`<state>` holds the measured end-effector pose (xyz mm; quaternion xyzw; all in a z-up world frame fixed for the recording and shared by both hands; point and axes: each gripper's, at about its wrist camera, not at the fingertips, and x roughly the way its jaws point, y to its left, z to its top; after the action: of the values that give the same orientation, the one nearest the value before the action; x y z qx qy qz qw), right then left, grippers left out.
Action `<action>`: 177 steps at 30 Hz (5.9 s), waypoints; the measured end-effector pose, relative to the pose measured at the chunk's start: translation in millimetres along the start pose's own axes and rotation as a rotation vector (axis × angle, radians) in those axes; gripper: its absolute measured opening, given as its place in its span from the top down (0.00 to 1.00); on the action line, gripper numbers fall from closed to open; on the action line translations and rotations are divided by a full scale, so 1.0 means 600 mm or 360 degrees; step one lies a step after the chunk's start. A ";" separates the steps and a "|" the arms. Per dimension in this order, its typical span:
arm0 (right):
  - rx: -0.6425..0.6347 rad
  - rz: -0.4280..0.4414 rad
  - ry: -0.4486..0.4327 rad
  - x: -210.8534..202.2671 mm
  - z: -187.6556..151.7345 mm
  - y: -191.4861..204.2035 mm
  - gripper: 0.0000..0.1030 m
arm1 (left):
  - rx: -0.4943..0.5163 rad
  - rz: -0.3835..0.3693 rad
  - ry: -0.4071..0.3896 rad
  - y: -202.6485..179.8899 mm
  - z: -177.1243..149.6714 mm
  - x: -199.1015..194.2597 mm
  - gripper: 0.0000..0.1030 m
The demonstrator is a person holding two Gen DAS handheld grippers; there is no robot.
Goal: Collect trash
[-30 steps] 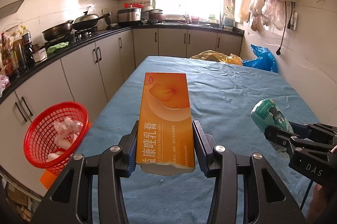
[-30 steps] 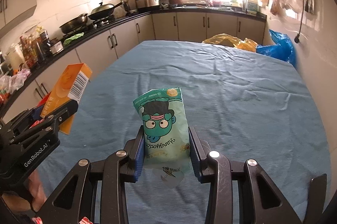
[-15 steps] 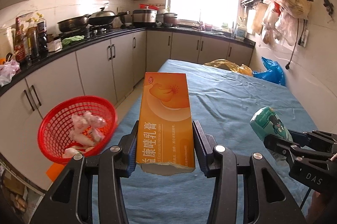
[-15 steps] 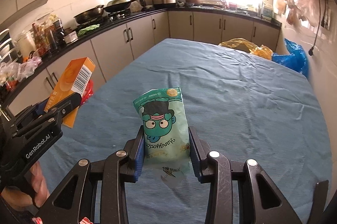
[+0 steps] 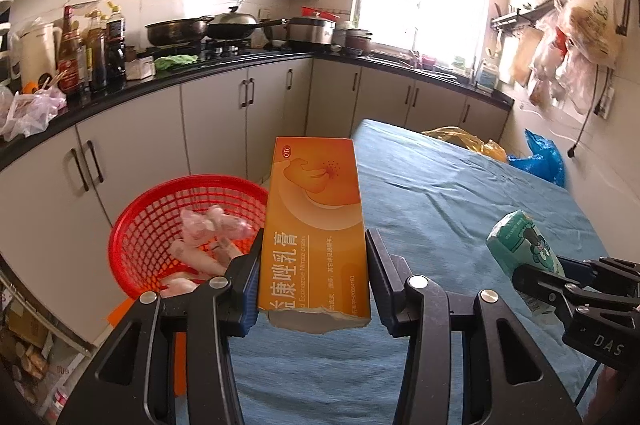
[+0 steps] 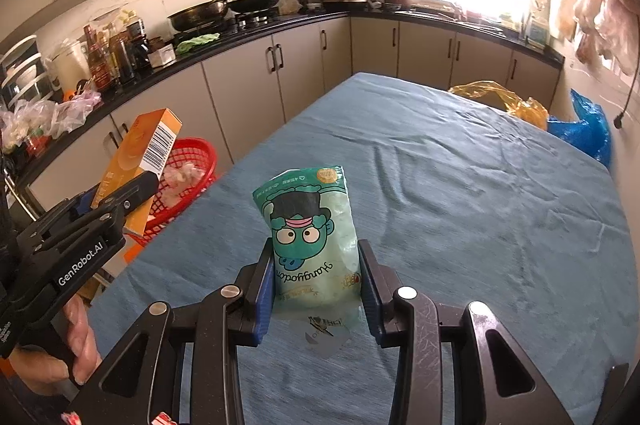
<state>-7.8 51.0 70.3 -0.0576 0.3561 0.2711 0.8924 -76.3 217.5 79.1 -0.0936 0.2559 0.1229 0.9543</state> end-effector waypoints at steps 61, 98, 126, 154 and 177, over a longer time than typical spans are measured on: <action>-0.0322 -0.0198 -0.0335 -0.103 -0.078 0.117 0.11 | -0.0074 0.0674 -0.0104 0.106 -0.101 -0.153 0.00; -0.0263 -0.0233 -0.0344 -0.148 -0.109 0.082 0.11 | 0.0056 0.0700 -0.0033 0.045 -0.122 -0.164 0.00; -0.0266 -0.0240 -0.0286 -0.124 -0.106 0.089 0.11 | 0.0045 0.0721 -0.0041 0.064 -0.122 -0.166 0.00; -0.0252 -0.0239 -0.0245 -0.108 -0.109 0.082 0.11 | 0.0051 0.0719 -0.0028 0.069 -0.130 -0.160 0.00; 0.0037 -0.0367 -0.0186 -0.113 -0.146 -0.062 0.08 | 0.0317 0.0529 0.0039 -0.043 -0.110 -0.117 0.00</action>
<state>-81.8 -36.3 47.5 -0.0721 0.2975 0.1654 0.9375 -158.4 163.8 61.7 0.0435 0.2903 0.2517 0.9222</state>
